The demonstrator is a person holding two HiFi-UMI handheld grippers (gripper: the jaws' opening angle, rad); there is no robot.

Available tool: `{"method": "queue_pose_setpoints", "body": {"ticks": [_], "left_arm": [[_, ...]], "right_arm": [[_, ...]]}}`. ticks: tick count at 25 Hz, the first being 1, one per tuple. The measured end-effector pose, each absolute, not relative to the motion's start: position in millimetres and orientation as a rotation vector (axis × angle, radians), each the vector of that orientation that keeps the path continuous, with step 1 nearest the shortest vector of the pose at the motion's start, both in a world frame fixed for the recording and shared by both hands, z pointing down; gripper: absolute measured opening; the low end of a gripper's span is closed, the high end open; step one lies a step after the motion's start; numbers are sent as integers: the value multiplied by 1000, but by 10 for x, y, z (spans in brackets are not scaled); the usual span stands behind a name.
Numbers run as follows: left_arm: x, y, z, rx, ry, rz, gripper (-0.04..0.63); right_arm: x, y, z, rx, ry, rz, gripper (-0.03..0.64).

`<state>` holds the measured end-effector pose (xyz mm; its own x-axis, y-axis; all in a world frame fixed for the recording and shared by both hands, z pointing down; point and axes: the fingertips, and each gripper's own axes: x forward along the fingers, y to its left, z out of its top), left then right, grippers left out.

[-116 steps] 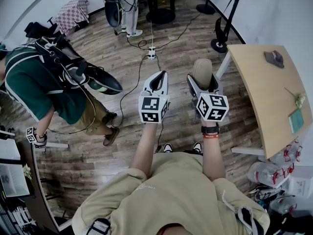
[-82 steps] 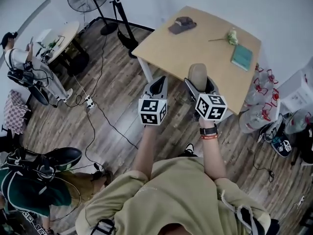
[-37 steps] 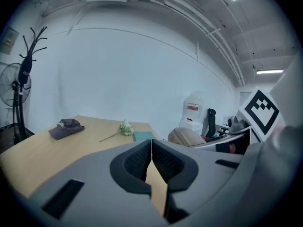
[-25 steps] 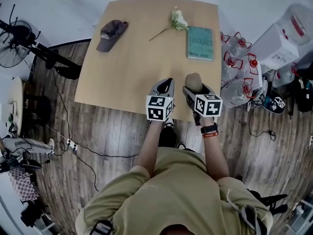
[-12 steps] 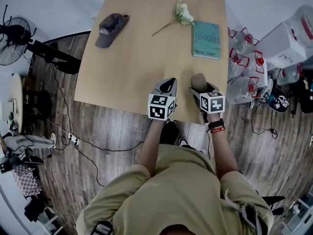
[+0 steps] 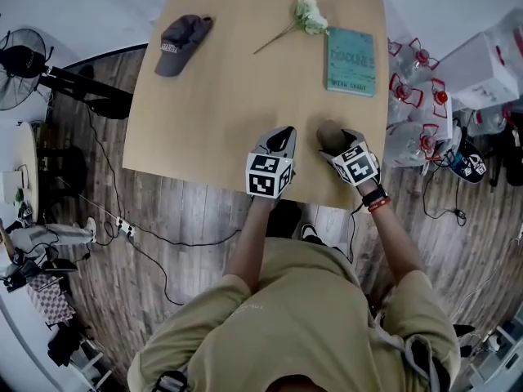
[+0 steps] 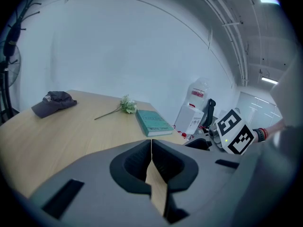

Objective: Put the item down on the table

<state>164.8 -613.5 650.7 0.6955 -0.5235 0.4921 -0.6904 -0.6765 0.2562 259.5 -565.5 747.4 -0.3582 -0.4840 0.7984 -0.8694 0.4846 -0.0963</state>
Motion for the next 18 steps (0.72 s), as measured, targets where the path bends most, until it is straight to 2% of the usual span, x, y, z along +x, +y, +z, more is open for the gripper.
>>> {"method": "queue_pose_setpoints", "body": {"ticks": [18], "left_arm": [[1563,-6301,6762,2430,-940,585,25]], "right_arm": [[2199,-5545,7888,430,-1992,233,397]]}}
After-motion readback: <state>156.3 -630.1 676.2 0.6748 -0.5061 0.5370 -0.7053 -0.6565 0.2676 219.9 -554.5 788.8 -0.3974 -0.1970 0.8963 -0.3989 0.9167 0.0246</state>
